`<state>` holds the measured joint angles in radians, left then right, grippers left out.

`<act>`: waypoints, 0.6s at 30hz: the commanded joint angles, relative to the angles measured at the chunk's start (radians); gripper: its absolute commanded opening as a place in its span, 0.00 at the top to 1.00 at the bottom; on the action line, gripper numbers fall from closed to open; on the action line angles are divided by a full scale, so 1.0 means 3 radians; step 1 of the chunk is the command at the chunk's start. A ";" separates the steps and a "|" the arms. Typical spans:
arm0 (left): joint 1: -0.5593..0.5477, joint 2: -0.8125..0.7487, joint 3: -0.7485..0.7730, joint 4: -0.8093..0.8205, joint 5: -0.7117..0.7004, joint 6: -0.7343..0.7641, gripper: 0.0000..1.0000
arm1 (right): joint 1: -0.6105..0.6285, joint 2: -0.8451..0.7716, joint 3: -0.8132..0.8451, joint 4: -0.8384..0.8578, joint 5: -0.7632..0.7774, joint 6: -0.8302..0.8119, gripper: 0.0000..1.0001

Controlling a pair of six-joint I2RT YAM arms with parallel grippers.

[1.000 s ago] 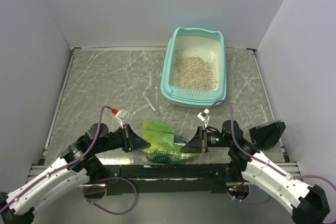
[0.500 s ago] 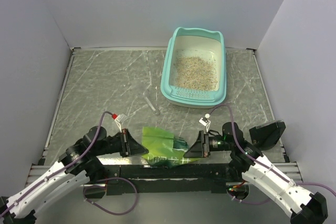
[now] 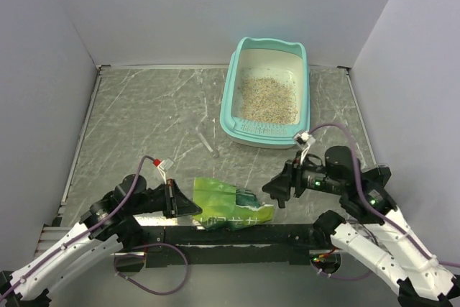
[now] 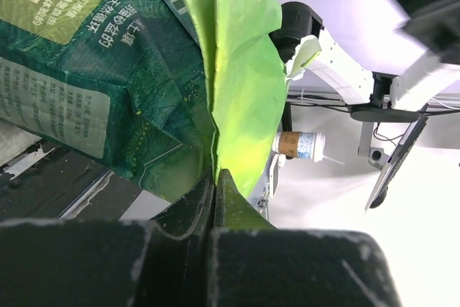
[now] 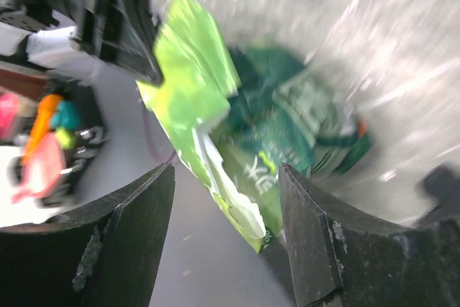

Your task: Fill the litter box with clean litter

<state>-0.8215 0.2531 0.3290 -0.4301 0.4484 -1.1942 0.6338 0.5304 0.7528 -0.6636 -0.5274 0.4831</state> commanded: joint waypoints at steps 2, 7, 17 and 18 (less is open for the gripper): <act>0.0023 0.0148 -0.0049 -0.0351 -0.0104 -0.0079 0.99 | 0.0024 0.0195 0.0593 -0.0457 0.0113 -0.0833 0.35; 0.0023 0.0342 0.0002 -0.0320 -0.0140 -0.0023 0.99 | 0.0672 0.0461 0.0732 -0.0421 0.0095 -0.1140 0.37; 0.0023 0.0716 0.0279 -0.0489 -0.0374 0.0151 0.99 | 0.2294 0.1079 0.0977 -0.0360 0.1414 -0.1380 0.38; 0.0028 0.0721 0.0294 -0.0499 -0.0390 0.0156 0.99 | 0.2396 0.1191 0.0993 -0.0370 0.1501 -0.1406 0.38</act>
<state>-0.8211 0.4347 0.3908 -0.4469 0.4316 -1.1702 1.2423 0.8379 0.9825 -0.7723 -0.2615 0.1295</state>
